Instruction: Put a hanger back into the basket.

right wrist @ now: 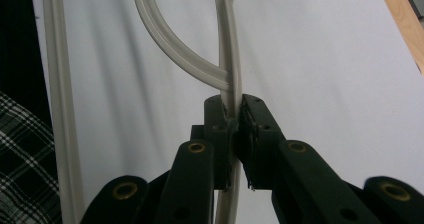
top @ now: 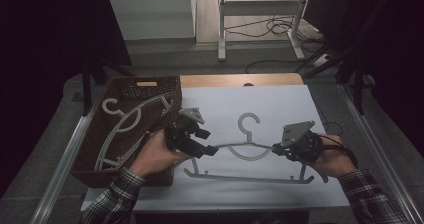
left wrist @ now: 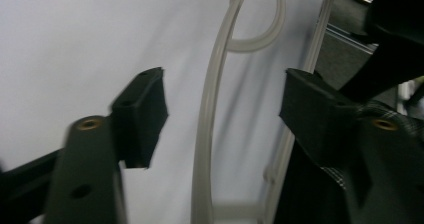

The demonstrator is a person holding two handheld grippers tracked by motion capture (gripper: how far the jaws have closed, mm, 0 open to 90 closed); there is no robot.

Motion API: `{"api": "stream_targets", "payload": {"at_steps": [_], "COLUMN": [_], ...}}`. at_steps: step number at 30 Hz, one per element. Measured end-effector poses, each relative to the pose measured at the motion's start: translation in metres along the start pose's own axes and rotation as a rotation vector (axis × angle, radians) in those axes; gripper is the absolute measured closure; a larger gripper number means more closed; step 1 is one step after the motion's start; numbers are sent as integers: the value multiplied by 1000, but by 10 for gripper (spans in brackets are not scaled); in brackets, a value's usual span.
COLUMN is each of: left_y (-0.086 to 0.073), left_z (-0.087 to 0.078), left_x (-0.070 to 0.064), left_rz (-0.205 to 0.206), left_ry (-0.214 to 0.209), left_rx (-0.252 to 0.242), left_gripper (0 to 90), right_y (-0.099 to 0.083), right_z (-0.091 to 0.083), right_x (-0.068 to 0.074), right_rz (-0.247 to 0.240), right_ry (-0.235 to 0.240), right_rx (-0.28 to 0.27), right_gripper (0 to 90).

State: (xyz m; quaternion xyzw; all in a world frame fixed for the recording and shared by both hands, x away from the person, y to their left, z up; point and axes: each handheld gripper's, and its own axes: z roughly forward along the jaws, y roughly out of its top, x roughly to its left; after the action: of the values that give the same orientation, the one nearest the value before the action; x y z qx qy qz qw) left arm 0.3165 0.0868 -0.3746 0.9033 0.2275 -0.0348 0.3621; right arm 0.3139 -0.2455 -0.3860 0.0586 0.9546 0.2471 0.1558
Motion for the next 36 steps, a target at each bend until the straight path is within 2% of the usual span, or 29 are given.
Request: {"api": "stream_targets", "payload": {"at_steps": [3, 4, 6, 8, 11, 12, 13, 14, 15, 16, 17, 18, 21, 22, 24, 25, 28, 29, 30, 33, 35, 36], "left_y": [4, 5, 5, 3, -1, -1, -3, -3, -4, -5, -6, -7, -8, -8, -9, -10, -10, -11, -11, -13, -15, -17], "left_z": [9, 12, 16, 20, 24, 24, 25, 24, 24, 23, 22, 21, 19, 20, 18, 18, 14, 12, 10, 1, -7, -11], "left_x": [6, 8, 11, 13, 17, 17, 18, 21, 20, 21, 22, 21, 23, 21, 21, 20, 19, 19, 19, 20, 22, 23], "left_rz": [-32, -43, -61, -94, -101, -105, -98, -71, -77, -65, -64, -86, -93, -111, -96, -108, -95, -96, -97, -106, -107, -111], "left_ry": [-63, -67, -81, -120, -168, -180, -192, -200, -220, -226, -231, -232, -227, -219, -197, -194, -180, -171, -165, -143, -112, -91], "left_rx": [15, 28, 57, 62, 78, 81, 94, 114, 102, 104, 95, 74, 61, 52, 54, 45, 39, 30, 24, 1, -3, -8], "left_gripper": [503, 534, 555, 574, 654, 654, 691, 737, 771, 803, 804, 807, 814, 816, 820, 821, 823, 823, 823, 824, 824, 823], "right_y": [4, 6, 7, 8, 10, 10, 11, 12, 13, 13, 14, 14, 16, 17, 18, 19, 20, 20, 21, 20, 19, 17], "right_z": [1, 1, 1, 1, 1, 1, 0, 0, 0, 0, 0, 0, 1, 2, 4, 5, 5, 5, 4, 2, 0, -5], "right_x": [2, 4, 4, 5, 5, 5, 5, 5, 5, 5, 5, 4, 3, 3, 2, 2, 1, 0, 0, -2, -4, -8], "right_rz": [-26, -43, -53, -63, -81, -81, -86, -90, -96, -94, -96, -99, -105, -109, -105, -107, -100, -97, -85, -46, 8, 62], "right_ry": [8, 8, 12, 15, 16, 16, 16, 20, 16, 15, 19, 21, 13, 14, 26, 24, 21, 19, 16, 5, -6, -23], "right_rx": [-3, -7, -6, -14, -27, -27, -28, -27, -30, -31, -31, -33, -37, -36, -28, -26, -35, -40, -43, -53, -58, -87], "right_gripper": [819, 820, 819, 819, 819, 819, 819, 819, 819, 819, 819, 818, 816, 815, 812, 809, 794, 760, 703, 611, 520, 457]}}
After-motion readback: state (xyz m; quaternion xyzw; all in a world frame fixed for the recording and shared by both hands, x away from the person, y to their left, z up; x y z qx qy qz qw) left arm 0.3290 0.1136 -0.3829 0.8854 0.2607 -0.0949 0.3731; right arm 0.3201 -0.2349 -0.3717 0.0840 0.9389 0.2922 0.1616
